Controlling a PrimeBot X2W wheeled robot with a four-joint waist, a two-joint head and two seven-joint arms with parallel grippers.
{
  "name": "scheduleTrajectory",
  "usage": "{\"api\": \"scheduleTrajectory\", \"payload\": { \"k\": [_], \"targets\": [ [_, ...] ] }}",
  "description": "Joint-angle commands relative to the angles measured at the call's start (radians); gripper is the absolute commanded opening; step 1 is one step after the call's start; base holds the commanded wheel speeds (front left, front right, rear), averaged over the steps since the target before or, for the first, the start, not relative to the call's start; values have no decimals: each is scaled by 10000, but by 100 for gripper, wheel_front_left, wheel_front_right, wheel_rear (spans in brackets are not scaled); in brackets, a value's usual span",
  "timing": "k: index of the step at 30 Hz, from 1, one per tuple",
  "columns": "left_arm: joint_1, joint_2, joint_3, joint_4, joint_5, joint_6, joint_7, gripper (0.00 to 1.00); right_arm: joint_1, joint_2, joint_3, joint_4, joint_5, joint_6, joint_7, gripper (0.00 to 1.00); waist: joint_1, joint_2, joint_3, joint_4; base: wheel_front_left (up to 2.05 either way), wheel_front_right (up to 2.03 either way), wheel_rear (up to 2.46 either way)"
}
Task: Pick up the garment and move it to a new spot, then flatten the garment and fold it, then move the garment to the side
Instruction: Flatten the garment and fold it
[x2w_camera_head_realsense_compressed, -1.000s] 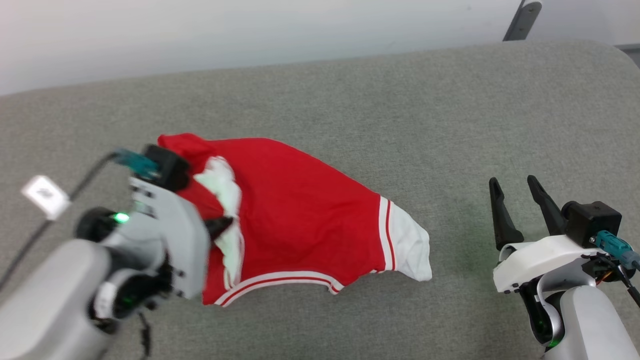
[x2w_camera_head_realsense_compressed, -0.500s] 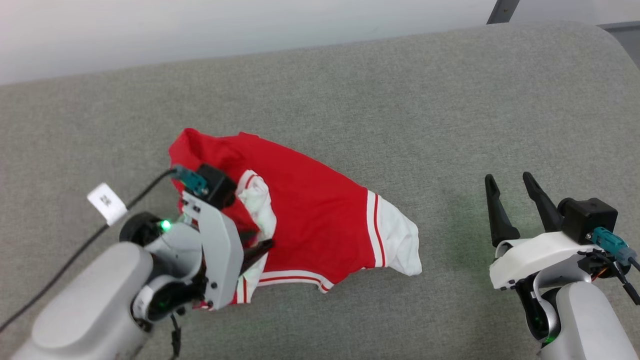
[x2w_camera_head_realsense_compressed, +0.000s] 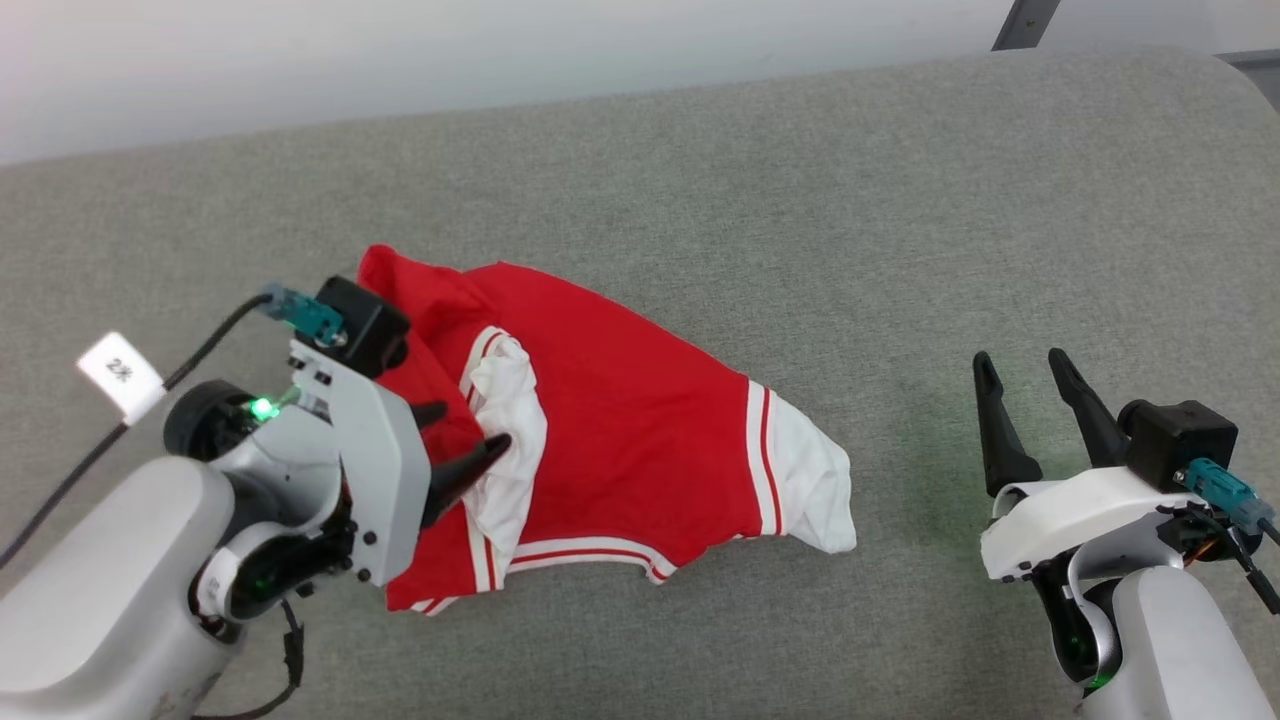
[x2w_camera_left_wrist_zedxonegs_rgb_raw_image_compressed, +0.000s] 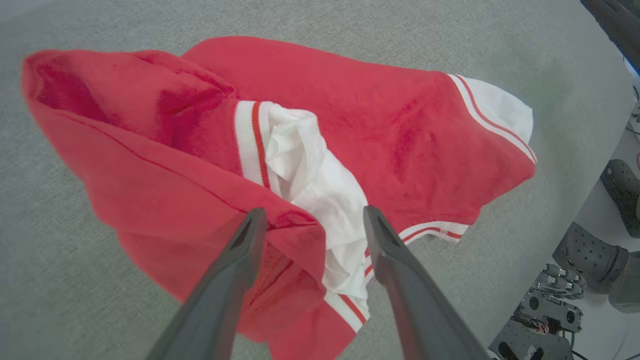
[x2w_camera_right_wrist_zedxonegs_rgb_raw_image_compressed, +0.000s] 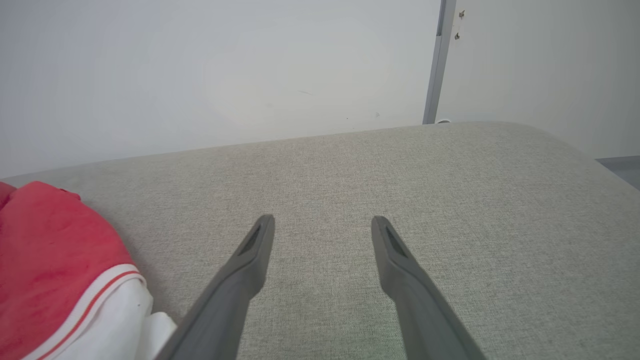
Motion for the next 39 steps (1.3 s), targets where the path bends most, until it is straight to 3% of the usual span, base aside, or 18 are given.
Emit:
{"api": "scheduleTrajectory", "payload": {
  "k": [1, 12, 25, 26, 27, 28, 29, 30, 32, 39],
  "targets": [
    [-67, 41, 32, -51, 80, 64, -50, 100, -8, 20, -13, 16, 130, -15, -50, 100, 0, -1, -4, 17, 0, 0, 0],
    [-553, 25, 36, -207, 557, -294, -692, 100, -40, 33, 83, 39, 156, -15, -17, 100, 0, -1, 9, 29, 0, 0, 0],
    [-1136, -274, -549, 759, 841, -645, -908, 100, -110, 35, 191, 21, 180, -15, -29, 100, 0, -1, 279, -249, 0, 0, 0],
    [-1159, -279, -598, 888, 864, -660, -906, 95, -113, 33, 187, 24, 173, -15, -38, 100, 0, -1, 296, -268, 0, 0, 0],
    [-1188, -277, -647, 1004, 902, -681, -926, 78, -116, 35, 183, 24, 176, -15, -48, 100, 0, -1, 315, -286, 0, 0, 0],
    [-1211, -249, -697, 1137, 1006, -693, -938, 76, -120, 35, 179, 22, 178, -15, -53, 100, 0, -1, 334, -300, 0, 0, 0],
    [-1217, -233, -739, 1298, 1038, -696, -950, 46, -120, 34, 174, 17, 174, -15, -58, 100, 0, -1, 349, -308, 0, 0, 0],
    [-1214, -244, -749, 1471, 1026, -700, -987, 26, -124, 36, 175, 7, 172, -15, -62, 100, 0, -1, 371, -319, 0, 0, 0],
    [-1259, -291, -771, 1777, 997, -716, -1006, 0, -128, 35, 163, -12, 171, -15, -75, 100, 0, -1, 408, -331, 0, 0, 0],
    [-1443, -224, -735, 1986, 811, -676, -903, 0, -100, 37, 118, 4, 185, -15, -90, 100, 0, -1, 453, -290, 0, 0, 0]
  ]
}}
